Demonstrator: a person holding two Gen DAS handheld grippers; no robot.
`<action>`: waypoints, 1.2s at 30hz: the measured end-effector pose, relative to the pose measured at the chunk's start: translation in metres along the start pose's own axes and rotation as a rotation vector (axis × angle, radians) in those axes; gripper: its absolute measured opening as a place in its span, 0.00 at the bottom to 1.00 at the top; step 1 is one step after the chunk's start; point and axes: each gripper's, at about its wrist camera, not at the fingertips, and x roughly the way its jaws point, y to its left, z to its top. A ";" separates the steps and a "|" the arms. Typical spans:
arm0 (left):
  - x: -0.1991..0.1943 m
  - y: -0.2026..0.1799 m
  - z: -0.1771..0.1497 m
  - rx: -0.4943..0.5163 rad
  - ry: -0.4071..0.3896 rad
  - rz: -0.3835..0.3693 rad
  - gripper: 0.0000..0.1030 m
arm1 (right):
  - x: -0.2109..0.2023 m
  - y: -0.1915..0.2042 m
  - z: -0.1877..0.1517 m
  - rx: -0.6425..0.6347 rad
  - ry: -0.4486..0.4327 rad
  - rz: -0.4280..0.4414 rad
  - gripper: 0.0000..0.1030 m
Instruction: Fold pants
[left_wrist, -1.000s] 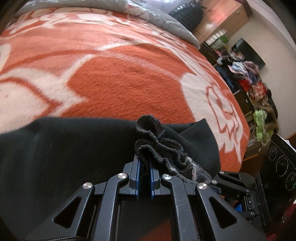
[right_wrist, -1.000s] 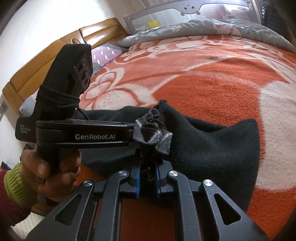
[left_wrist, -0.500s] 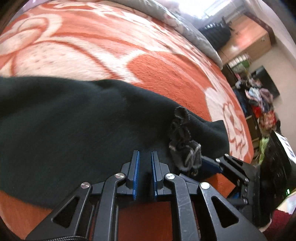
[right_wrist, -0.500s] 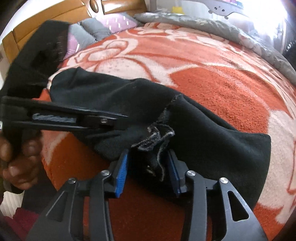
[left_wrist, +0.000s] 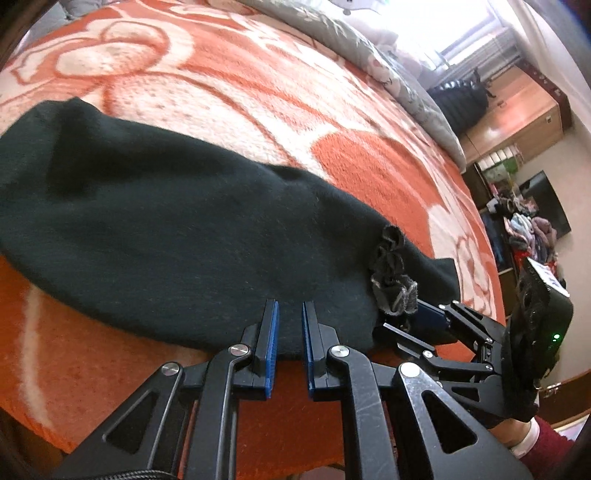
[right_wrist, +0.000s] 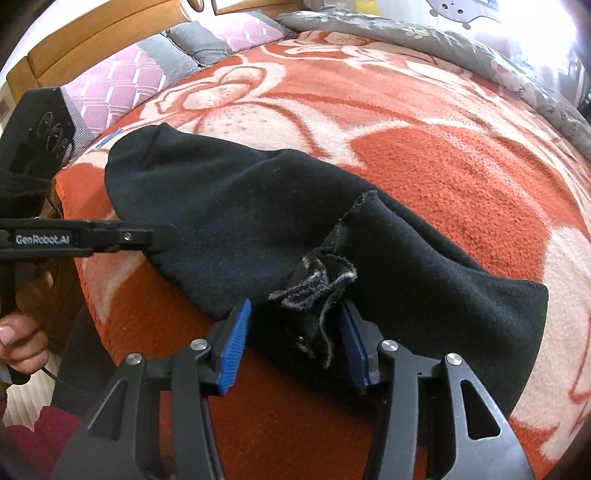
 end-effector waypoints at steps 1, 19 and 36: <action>-0.004 0.001 0.000 -0.003 -0.008 0.000 0.11 | 0.000 0.001 0.001 -0.003 0.002 -0.001 0.50; -0.040 0.017 -0.016 -0.064 -0.054 0.040 0.12 | -0.004 0.011 0.018 -0.066 0.021 0.018 0.54; -0.062 0.051 -0.023 -0.160 -0.075 0.078 0.12 | -0.009 0.048 0.045 -0.118 -0.013 0.110 0.56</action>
